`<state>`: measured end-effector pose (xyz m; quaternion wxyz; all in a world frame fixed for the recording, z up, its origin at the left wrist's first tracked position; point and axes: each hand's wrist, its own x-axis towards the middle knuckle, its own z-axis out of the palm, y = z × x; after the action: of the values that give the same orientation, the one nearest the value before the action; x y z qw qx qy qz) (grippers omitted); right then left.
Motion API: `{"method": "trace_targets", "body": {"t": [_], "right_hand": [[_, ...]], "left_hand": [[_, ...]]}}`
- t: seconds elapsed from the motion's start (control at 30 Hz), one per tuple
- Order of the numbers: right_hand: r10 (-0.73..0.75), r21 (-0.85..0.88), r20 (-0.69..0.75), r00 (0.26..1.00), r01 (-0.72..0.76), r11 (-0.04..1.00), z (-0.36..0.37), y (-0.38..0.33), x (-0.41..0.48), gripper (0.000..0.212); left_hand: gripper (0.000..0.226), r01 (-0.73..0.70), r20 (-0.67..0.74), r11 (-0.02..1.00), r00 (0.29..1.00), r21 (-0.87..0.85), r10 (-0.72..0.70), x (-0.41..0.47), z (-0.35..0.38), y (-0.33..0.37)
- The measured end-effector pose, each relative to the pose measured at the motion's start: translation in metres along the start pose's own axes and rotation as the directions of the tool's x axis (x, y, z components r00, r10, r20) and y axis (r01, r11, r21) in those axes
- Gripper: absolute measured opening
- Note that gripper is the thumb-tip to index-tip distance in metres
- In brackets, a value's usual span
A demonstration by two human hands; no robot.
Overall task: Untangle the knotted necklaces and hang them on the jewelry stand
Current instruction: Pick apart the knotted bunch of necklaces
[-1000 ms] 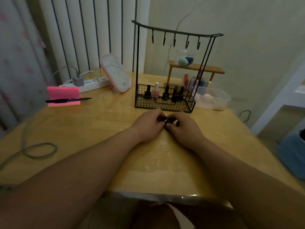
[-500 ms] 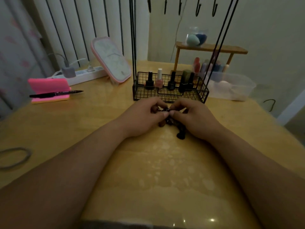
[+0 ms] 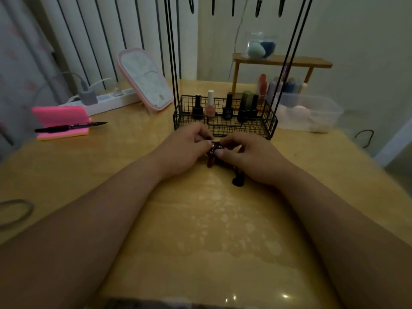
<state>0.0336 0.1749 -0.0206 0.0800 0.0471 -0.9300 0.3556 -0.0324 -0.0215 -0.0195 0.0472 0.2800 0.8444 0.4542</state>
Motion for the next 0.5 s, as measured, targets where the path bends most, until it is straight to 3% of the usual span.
{"method": "trace_targets", "body": {"t": [0.27,0.5], "right_hand": [[0.016,0.061,-0.012,1.0,-0.015,0.998,-0.006,0.001,0.0,0.003],[0.08,0.163,-0.032,0.996,-0.074,0.984,-0.008,0.007,0.002,0.002]], "left_hand": [[0.019,-0.041,0.039,0.999,0.998,-0.027,0.042,0.001,-0.003,-0.003],[0.01,-0.062,0.045,0.998,0.997,0.016,0.062,0.001,-0.001,-0.001]]}}
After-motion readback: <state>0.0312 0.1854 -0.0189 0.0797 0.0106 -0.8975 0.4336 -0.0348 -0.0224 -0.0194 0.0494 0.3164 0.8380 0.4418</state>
